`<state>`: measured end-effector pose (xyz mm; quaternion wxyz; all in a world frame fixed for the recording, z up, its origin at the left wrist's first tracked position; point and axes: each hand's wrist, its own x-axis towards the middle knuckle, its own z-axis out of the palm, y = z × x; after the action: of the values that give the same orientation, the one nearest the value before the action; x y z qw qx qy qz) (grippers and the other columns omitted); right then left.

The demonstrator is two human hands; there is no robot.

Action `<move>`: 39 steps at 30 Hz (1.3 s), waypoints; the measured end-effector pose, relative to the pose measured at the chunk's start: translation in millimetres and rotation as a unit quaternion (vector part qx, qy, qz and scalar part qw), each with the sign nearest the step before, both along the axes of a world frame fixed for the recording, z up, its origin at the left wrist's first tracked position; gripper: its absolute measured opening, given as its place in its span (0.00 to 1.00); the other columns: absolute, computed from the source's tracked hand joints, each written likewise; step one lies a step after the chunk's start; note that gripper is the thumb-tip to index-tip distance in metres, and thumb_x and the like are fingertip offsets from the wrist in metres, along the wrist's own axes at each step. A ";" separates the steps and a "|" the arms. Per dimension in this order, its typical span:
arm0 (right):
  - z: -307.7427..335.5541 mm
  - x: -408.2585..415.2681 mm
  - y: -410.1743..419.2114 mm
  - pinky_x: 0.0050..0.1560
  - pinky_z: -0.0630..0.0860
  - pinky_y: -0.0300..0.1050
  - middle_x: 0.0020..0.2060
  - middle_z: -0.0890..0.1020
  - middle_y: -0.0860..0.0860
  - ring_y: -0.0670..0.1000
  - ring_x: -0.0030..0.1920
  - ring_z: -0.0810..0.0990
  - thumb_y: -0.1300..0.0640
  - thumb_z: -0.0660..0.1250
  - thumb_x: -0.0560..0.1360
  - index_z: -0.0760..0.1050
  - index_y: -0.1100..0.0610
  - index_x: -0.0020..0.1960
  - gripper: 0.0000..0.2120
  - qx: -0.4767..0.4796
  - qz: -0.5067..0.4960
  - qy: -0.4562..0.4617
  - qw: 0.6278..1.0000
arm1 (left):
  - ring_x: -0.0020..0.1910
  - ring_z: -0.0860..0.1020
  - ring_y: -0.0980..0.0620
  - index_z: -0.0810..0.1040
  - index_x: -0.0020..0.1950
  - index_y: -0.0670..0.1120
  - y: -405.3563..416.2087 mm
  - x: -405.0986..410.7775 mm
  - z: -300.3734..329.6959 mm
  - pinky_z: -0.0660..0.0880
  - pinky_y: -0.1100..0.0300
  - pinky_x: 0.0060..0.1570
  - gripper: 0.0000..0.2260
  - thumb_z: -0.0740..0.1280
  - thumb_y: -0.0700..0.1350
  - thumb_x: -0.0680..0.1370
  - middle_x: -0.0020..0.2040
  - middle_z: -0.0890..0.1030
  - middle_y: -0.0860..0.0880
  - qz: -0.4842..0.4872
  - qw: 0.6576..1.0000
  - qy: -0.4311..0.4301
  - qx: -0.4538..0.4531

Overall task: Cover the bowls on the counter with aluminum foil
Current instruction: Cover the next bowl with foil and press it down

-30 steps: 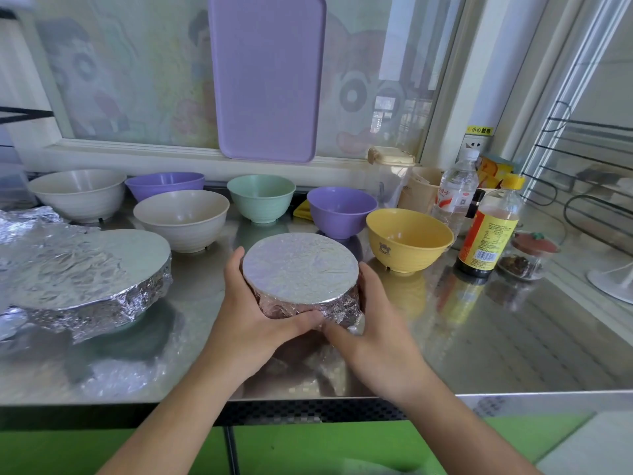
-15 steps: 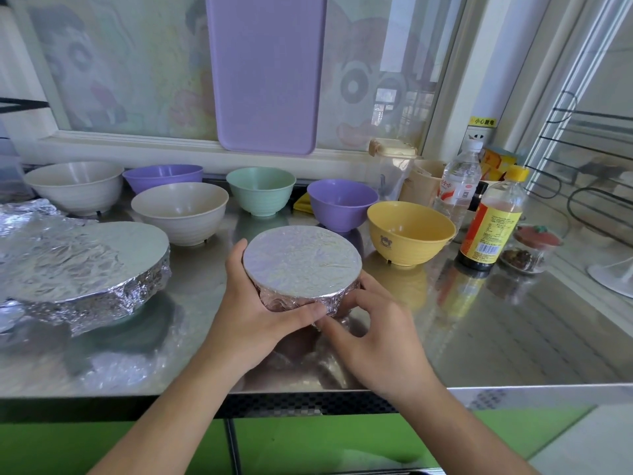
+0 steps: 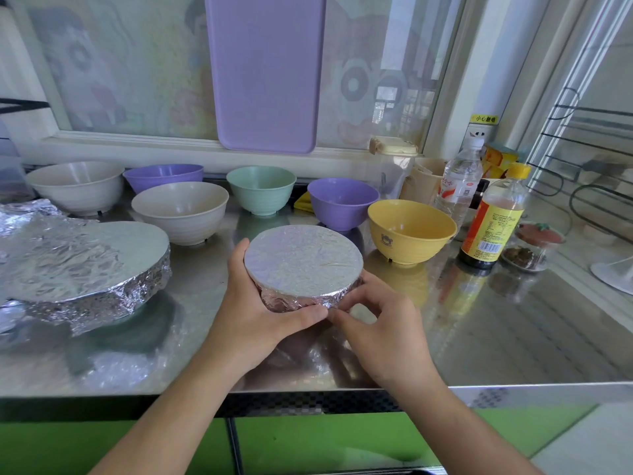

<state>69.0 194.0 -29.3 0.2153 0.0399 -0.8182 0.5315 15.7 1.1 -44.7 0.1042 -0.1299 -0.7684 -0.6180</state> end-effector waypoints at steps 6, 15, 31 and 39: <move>-3.1 -1.8 -3.1 0.59 0.81 0.40 0.53 0.86 0.37 0.37 0.57 0.84 0.63 0.83 0.69 0.73 0.47 0.61 0.28 -0.046 -0.043 -0.024 0.998 | 0.69 0.69 0.71 0.49 0.81 0.63 -0.8 -0.6 -1.5 0.69 0.63 0.69 0.66 0.87 0.61 0.53 0.72 0.68 0.68 0.005 1.000 0.000 -0.012; -1.4 1.7 -2.3 0.59 0.65 0.23 0.61 0.76 0.44 0.43 0.62 0.75 0.60 0.76 0.74 0.75 0.47 0.73 0.29 0.186 -0.066 0.013 0.980 | 0.68 0.70 0.72 0.50 0.82 0.60 0.8 0.1 -0.8 0.69 0.67 0.65 0.66 0.88 0.60 0.54 0.71 0.69 0.68 0.012 1.000 0.008 -0.012; 5.1 -11.8 11.3 0.43 0.85 0.58 0.36 0.87 0.46 0.51 0.37 0.86 0.64 0.77 0.71 0.81 0.51 0.42 0.09 0.034 -0.067 -0.117 0.990 | 0.68 0.69 0.73 0.49 0.80 0.65 -1.2 1.6 0.5 0.68 0.66 0.65 0.64 0.87 0.63 0.54 0.71 0.68 0.70 0.003 1.000 0.002 -0.019; 13.3 -22.5 21.8 0.44 0.80 0.41 0.36 0.87 0.45 0.45 0.41 0.87 0.70 0.77 0.69 0.81 0.53 0.38 0.13 0.071 -0.018 -0.107 0.992 | 0.66 0.69 0.76 0.50 0.81 0.62 -0.7 1.4 0.4 0.68 0.72 0.59 0.65 0.88 0.60 0.54 0.69 0.68 0.71 0.001 1.000 0.000 -0.020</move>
<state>46.5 215.8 -16.1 0.1332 -0.0167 -0.8729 0.4691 17.1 0.4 -44.3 0.1022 -0.1313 -0.7805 -0.6026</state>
